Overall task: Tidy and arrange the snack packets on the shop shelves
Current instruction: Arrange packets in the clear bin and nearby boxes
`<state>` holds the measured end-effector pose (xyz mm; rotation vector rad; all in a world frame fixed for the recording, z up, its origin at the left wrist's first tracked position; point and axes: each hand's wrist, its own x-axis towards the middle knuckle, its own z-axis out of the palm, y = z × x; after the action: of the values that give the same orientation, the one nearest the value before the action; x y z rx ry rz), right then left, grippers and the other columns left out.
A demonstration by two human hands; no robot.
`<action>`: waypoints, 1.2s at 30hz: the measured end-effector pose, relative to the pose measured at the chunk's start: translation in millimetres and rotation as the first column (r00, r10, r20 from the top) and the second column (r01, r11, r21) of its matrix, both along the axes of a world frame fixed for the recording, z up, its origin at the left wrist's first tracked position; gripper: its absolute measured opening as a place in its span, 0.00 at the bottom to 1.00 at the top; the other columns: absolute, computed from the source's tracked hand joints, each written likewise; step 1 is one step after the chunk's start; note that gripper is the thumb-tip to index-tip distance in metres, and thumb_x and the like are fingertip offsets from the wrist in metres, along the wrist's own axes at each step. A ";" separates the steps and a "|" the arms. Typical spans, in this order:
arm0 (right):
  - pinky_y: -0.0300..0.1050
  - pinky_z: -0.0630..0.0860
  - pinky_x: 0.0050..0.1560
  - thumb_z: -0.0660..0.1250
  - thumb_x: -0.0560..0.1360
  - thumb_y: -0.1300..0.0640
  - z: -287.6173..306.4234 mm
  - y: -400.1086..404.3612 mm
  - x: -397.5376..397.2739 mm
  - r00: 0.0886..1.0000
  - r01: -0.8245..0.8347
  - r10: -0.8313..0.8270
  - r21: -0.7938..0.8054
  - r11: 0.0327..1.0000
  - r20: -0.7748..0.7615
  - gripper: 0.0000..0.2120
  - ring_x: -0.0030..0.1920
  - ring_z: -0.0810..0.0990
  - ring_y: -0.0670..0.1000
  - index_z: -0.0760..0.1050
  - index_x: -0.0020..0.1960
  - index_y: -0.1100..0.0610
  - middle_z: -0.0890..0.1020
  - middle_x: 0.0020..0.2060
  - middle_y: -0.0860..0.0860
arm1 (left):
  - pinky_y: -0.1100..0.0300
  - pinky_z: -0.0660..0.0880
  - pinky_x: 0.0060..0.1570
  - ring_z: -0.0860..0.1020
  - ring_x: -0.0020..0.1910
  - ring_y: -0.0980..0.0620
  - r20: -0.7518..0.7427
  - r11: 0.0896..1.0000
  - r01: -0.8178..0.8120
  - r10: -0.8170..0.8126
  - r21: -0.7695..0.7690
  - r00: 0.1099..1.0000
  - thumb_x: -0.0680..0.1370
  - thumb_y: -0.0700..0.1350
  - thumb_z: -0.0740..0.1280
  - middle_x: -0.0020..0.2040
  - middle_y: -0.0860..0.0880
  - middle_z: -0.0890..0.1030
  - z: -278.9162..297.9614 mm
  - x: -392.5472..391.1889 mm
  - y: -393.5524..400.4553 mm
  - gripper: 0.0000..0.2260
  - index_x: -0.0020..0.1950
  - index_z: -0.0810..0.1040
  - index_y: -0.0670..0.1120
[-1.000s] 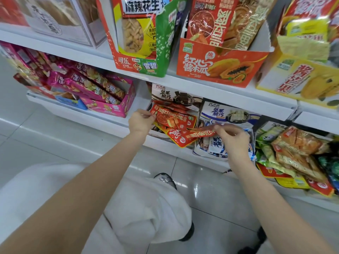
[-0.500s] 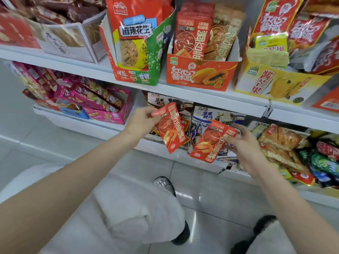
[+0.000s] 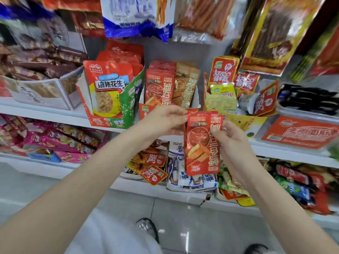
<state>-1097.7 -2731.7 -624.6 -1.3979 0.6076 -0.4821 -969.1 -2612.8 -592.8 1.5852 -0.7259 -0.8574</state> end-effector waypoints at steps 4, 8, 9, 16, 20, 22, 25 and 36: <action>0.55 0.77 0.47 0.61 0.78 0.62 34.6 -5.9 16.9 0.962 0.180 -0.165 -0.053 0.982 0.217 0.07 0.41 0.79 0.51 0.68 0.50 0.50 0.79 0.40 0.52 | 0.59 0.76 0.43 0.80 0.41 0.55 0.555 0.966 -0.213 0.258 -0.145 0.791 0.78 0.40 0.61 0.42 0.53 0.82 18.2 20.8 1.6 0.07 0.48 0.78 0.49; 0.45 0.78 0.46 0.59 0.78 0.65 83.4 -5.5 64.3 0.871 0.219 -0.122 -0.153 0.964 0.476 0.12 0.43 0.79 0.47 0.65 0.54 0.48 0.81 0.42 0.49 | 0.54 0.73 0.51 0.78 0.51 0.48 0.868 0.887 -0.459 0.272 -0.059 0.414 0.76 0.41 0.62 0.50 0.48 0.81 18.5 50.7 22.5 0.08 0.52 0.80 0.46; 0.46 0.77 0.49 0.59 0.78 0.65 90.6 -3.8 82.8 0.862 0.261 -0.123 -0.223 0.939 0.491 0.12 0.45 0.79 0.47 0.66 0.53 0.48 0.81 0.44 0.50 | 0.54 0.71 0.52 0.77 0.53 0.46 0.888 0.882 -0.469 0.248 -0.042 0.387 0.76 0.40 0.63 0.51 0.47 0.81 16.5 55.0 25.5 0.09 0.52 0.80 0.45; 0.54 0.75 0.55 0.59 0.78 0.61 45.9 15.0 158.6 0.999 0.022 -0.032 -0.470 0.883 -0.013 0.06 0.51 0.78 0.55 0.74 0.51 0.56 0.80 0.49 0.53 | 0.49 0.68 0.50 0.74 0.48 0.45 0.990 0.888 -0.440 0.143 -0.133 -0.010 0.69 0.42 0.66 0.42 0.51 0.83 -6.0 59.7 38.9 0.06 0.39 0.84 0.46; 0.44 0.72 0.49 0.62 0.77 0.58 42.0 -0.9 152.8 0.951 -0.180 -0.070 -0.721 0.669 -0.302 0.09 0.52 0.78 0.56 0.77 0.54 0.59 0.81 0.50 0.55 | 0.48 0.58 0.56 0.69 0.53 0.49 0.992 0.896 -0.426 0.119 -0.121 -0.031 0.68 0.43 0.66 0.42 0.54 0.83 -12.3 66.1 47.2 0.07 0.40 0.84 0.49; 0.42 0.71 0.49 0.65 0.76 0.58 45.0 -9.1 152.4 0.904 -0.308 -0.051 -0.730 0.610 -0.424 0.09 0.53 0.78 0.56 0.76 0.55 0.59 0.80 0.52 0.55 | 0.46 0.63 0.56 0.73 0.54 0.45 0.996 0.905 -0.417 0.090 -0.085 -0.007 0.66 0.39 0.71 0.41 0.52 0.83 -13.0 65.4 49.2 0.07 0.42 0.84 0.47; 0.46 0.79 0.42 0.65 0.76 0.62 41.0 -8.5 156.5 0.906 -0.283 -0.007 -0.619 0.733 -0.422 0.01 0.45 0.80 0.55 0.75 0.45 0.59 0.80 0.50 0.56 | 0.42 0.70 0.53 0.77 0.51 0.42 0.997 0.907 -0.418 0.064 -0.044 0.034 0.64 0.37 0.73 0.39 0.52 0.83 -10.3 61.5 48.7 0.09 0.41 0.83 0.46; 0.39 0.69 0.43 0.66 0.74 0.59 48.0 -13.5 142.1 0.908 -0.304 -0.100 -0.803 0.512 -0.407 0.08 0.49 0.77 0.52 0.76 0.53 0.60 0.79 0.46 0.53 | 0.43 0.70 0.54 0.71 0.59 0.44 0.984 0.929 -0.330 0.180 -0.169 0.004 0.71 0.38 0.67 0.50 0.48 0.82 -23.7 61.8 53.2 0.08 0.48 0.81 0.44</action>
<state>-955.6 -2745.2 -576.6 -2.5530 0.6298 -0.3975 -907.3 -2559.6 -616.5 2.2474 -1.2778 0.7958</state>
